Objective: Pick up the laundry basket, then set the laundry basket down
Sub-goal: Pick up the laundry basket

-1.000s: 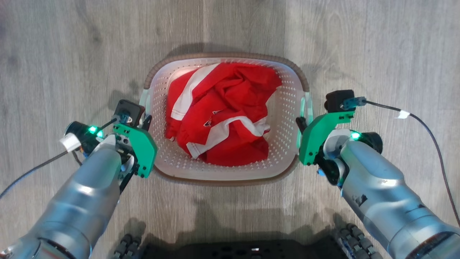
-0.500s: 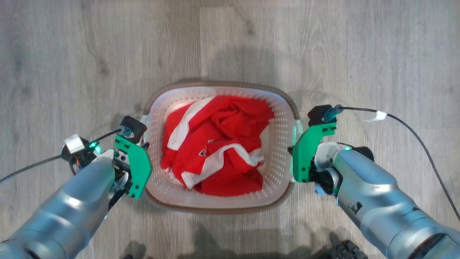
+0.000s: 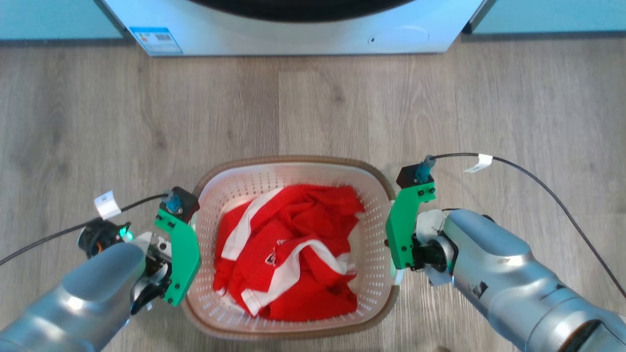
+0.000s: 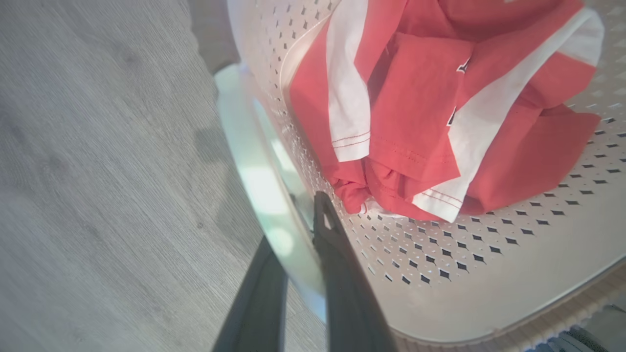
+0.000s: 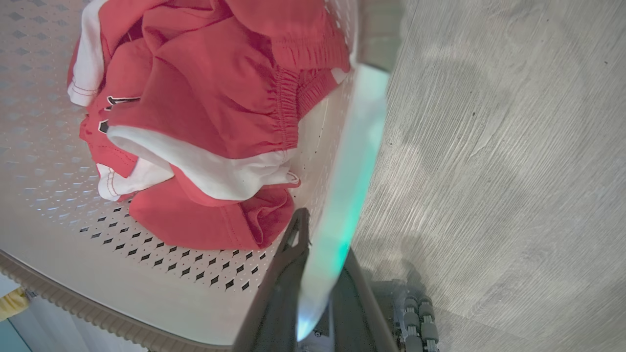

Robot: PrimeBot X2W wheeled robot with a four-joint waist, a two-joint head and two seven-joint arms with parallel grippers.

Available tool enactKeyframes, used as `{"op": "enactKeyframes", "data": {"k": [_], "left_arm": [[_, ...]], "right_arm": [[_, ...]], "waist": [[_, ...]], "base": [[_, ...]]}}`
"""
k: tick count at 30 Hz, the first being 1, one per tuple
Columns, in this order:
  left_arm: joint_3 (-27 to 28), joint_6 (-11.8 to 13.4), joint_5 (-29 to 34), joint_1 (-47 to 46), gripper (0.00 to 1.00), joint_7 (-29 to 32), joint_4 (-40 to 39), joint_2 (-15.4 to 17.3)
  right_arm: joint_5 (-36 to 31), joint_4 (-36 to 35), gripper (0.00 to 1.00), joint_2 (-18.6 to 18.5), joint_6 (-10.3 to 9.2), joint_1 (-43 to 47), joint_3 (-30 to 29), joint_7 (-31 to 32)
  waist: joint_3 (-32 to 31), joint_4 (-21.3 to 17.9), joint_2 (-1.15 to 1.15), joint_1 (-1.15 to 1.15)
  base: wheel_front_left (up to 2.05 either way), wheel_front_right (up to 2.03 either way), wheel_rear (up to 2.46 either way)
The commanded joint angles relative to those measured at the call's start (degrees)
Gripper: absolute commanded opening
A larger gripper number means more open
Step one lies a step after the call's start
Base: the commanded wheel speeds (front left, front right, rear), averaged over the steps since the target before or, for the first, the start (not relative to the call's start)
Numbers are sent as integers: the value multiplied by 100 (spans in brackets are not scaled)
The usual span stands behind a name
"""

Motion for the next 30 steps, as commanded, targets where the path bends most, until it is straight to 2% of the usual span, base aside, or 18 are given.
{"op": "enactKeyframes", "data": {"k": [1, 7, 14, 30], "left_arm": [[7, -104, 21, 15, 0, 84, -461, 41], [6, -104, -170, 253, 0, 626, -991, 354], [6, -104, -186, 526, 0, 874, -1277, 564], [6, -104, -418, 1078, 0, 1189, -1559, 664]], "right_arm": [[56, -335, 0, 202, 42, -64, 99, 65], [287, -545, 0, 202, 42, 23, 250, 426], [250, -688, 0, 202, 42, 100, 536, 656], [490, -929, 0, 143, 42, 509, 688, 990]], "waist": [[-194, 4, 0, 0], [-610, -37, 0, 0], [-986, -101, 0, 0], [-1836, -82, 0, 0]], "base": [[0, 0, 0], [0, 0, 0], [0, 0, 0], [0, 0, 0]]}}
